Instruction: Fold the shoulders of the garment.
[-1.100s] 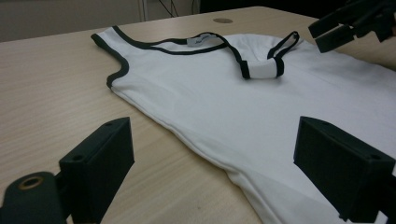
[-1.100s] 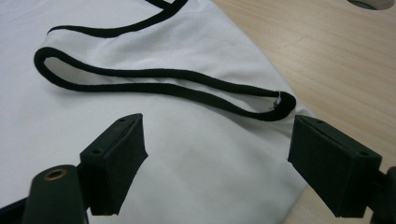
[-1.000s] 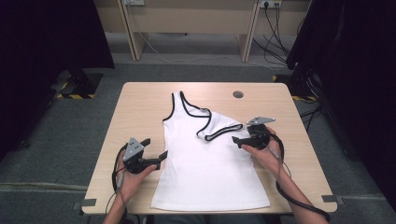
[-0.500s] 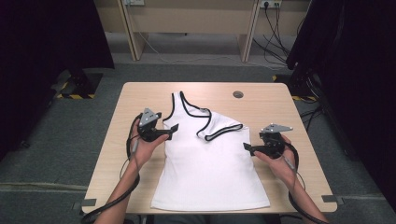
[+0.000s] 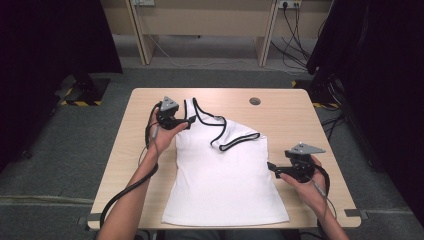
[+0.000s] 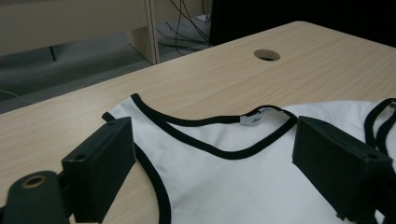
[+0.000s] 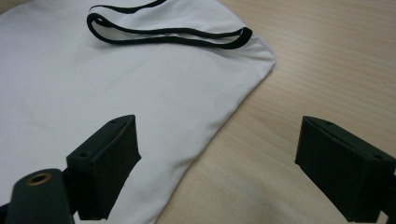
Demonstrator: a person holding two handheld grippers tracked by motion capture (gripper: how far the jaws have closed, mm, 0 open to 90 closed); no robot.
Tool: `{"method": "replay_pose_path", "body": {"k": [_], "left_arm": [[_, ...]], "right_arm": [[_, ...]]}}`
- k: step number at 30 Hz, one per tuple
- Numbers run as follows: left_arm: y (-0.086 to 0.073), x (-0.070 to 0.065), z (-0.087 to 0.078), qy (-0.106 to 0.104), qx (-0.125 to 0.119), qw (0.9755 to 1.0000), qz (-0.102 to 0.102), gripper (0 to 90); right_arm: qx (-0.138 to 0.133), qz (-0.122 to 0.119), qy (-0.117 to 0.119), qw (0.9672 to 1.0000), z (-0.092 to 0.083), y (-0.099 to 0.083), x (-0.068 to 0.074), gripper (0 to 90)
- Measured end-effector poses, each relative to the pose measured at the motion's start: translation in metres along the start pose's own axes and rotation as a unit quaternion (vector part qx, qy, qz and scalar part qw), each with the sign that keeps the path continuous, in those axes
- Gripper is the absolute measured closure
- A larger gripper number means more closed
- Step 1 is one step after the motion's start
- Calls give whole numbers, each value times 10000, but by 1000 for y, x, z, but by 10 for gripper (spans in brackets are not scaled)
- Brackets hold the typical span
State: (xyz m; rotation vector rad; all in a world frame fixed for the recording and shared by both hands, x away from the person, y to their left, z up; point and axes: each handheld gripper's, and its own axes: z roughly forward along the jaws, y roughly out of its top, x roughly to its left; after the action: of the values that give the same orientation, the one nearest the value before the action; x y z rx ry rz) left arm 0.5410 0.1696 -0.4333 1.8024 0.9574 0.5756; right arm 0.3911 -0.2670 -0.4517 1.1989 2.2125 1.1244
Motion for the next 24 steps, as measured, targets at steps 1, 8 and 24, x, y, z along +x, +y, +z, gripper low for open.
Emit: {"method": "replay_pose_path", "body": {"k": [1,8,24], "left_arm": [[1,1,3,17,33,10000,-6,123],[8,8,24,80,124,9999,-80,131],[0,18,67,573,857,9940,-367,188]], "right_arm": [[-13,3,10,10000,-3,-2,1,134],[-154,31,-47,9999,-19,-10,3,134],[-262,230,-55,9994,-34,-30,2,134]]}}
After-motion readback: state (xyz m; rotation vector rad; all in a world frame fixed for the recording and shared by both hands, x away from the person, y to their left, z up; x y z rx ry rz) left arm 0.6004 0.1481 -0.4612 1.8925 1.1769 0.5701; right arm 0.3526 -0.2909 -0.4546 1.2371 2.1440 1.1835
